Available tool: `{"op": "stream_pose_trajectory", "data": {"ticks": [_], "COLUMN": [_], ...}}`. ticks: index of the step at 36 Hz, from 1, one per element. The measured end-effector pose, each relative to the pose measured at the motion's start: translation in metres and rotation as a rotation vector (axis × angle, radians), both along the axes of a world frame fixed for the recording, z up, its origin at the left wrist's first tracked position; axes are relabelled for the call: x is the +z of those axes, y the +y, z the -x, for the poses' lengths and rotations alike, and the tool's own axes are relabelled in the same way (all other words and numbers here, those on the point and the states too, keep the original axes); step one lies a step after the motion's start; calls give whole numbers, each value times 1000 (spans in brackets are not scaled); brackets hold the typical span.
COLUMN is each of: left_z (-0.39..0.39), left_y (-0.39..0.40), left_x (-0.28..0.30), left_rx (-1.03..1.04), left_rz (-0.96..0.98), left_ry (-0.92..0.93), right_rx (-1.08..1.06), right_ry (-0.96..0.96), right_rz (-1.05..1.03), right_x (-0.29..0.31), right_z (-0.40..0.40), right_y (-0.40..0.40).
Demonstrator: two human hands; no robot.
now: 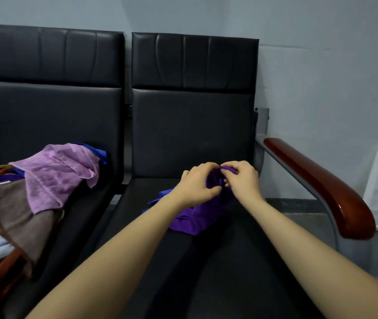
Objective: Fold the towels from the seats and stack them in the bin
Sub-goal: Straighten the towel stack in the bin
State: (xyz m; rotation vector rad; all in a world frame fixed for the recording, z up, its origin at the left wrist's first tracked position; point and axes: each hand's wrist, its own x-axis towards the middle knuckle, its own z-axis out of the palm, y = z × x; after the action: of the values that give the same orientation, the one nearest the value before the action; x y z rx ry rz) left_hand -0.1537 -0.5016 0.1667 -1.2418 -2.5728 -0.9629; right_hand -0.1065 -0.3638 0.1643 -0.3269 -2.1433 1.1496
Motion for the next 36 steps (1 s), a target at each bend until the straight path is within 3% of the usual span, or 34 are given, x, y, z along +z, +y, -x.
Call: {"op": "stream_pose_trajectory", "data": {"ticks": [7, 12, 17, 19, 23, 28, 31, 36], "left_z": [-14, -19, -26, -30, -35, -50, -61, -68], "left_y": [0, -10, -23, -28, -40, -51, -54, -62], "left_x": [12, 27, 47, 57, 74, 91, 100, 108], "left_rx": [129, 217, 337, 357, 254, 155, 233, 328], "left_rz": [-188, -208, -256, -273, -315, -337, -215, 78], "left_ry": [19, 136, 256, 329, 387, 273, 231, 362], "right_rx": [12, 8, 17, 35, -19, -161, -192, -184], "right_ry": [36, 84, 30, -4, -7, 47, 49, 70], "right_rz": [7, -48, -24, -111, -300, -257, -225, -58], "right_x": [16, 32, 45, 54, 68, 83, 91, 98], "right_z": [-19, -36, -49, -55, -59, -62, -63, -66], "right_y": [7, 6, 3, 0, -6, -7, -10, -9]}}
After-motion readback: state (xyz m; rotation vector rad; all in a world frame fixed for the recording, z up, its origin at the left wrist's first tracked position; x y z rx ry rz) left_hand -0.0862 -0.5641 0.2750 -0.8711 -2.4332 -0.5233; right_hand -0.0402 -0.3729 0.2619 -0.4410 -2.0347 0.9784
